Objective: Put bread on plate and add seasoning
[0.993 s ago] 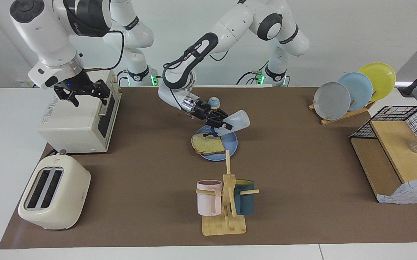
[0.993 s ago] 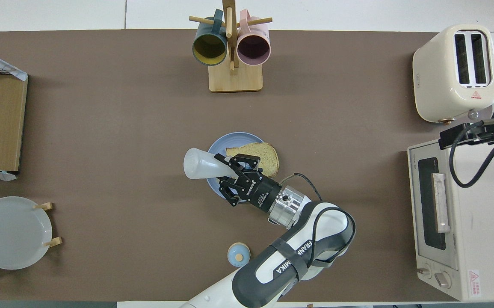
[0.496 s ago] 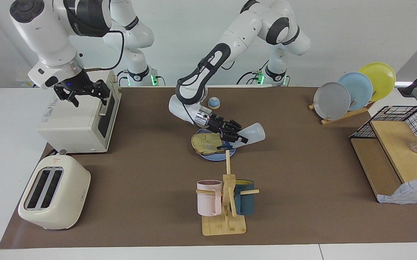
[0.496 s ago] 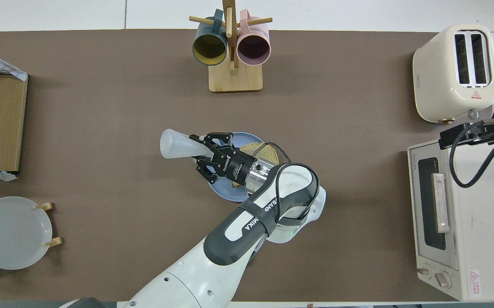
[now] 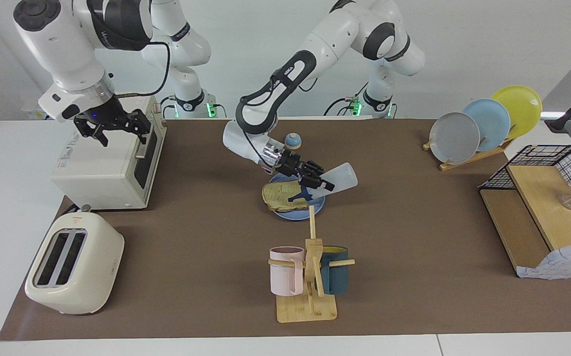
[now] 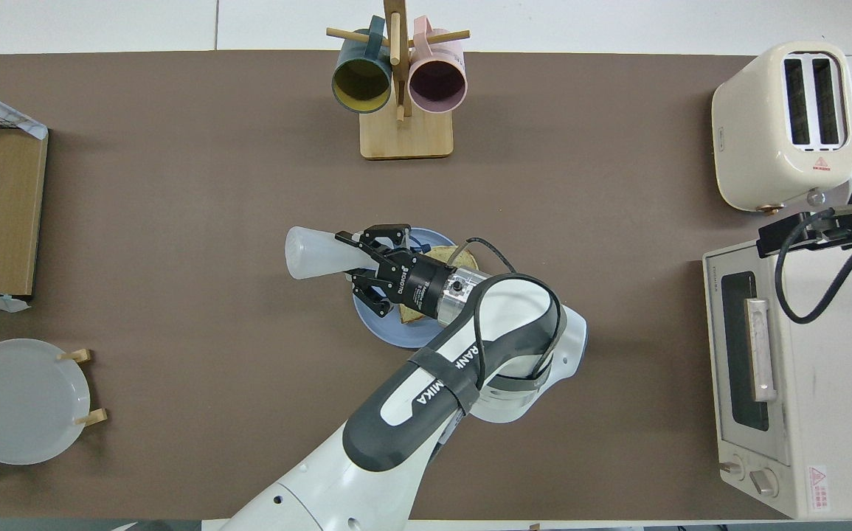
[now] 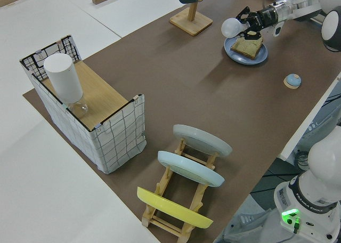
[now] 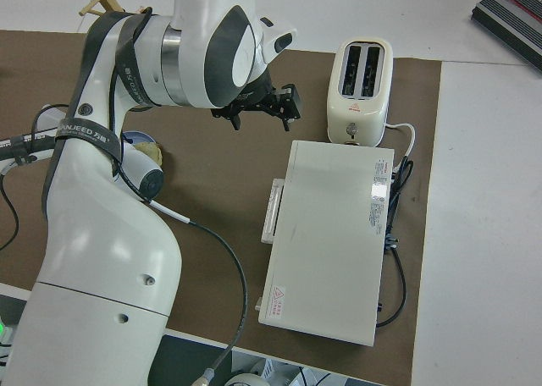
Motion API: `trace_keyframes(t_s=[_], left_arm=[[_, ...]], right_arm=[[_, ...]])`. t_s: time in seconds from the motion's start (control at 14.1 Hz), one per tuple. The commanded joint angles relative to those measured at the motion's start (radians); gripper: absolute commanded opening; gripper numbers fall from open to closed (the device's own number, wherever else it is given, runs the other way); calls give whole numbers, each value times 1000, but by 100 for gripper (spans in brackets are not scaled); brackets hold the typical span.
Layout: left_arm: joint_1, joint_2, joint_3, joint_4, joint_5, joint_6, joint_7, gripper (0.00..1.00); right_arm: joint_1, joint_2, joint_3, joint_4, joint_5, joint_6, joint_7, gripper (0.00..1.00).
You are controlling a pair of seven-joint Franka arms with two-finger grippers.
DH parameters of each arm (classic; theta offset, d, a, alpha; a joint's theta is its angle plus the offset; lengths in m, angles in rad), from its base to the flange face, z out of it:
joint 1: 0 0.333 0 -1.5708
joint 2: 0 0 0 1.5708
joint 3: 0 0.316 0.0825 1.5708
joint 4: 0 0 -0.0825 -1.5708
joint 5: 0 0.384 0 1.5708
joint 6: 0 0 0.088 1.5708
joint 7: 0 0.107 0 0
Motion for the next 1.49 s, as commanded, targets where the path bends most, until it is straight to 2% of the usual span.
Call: trace_keyframes(t_s=[0.0, 0.21, 0.35, 0.5, 0.64, 0.78, 0.85, 0.92, 1.06, 1.21, 1.42], left_arm=[[25, -121, 7, -33, -83, 15, -36, 0], [108, -208, 3, -53, -106, 42, -5, 0], [209, -302, 3, -84, -170, 143, 55, 0], [330, -398, 5, -84, -294, 222, 46, 0], [454, -460, 8, -82, -473, 312, 18, 0], [569, -491, 8, -90, -668, 445, -49, 0], [599, -494, 8, -93, -723, 505, -104, 0], [629, -494, 8, -110, -768, 595, -165, 0], [668, -521, 8, -224, -839, 824, -354, 0], [697, -570, 10, -400, -844, 1112, -487, 0], [743, -572, 8, -551, -844, 1416, -549, 0]], right_arm=[[-8, -11, 4, -7, 1, 1, -14, 100], [-8, -11, 4, -7, 1, 1, -14, 100], [-8, -11, 4, -7, -1, 1, -14, 100], [-8, -11, 4, -7, 1, 1, -14, 100], [-8, -11, 3, -7, 1, 1, -14, 100], [-8, -11, 3, -7, 1, 1, -14, 100], [-8, -11, 3, -7, -1, 1, -14, 100], [-8, -11, 4, -7, 1, 1, -14, 100], [-8, -11, 3, -7, 1, 1, -14, 100], [-8, -11, 4, -7, 1, 1, -14, 100], [-8, -11, 4, -7, 1, 1, -14, 100]])
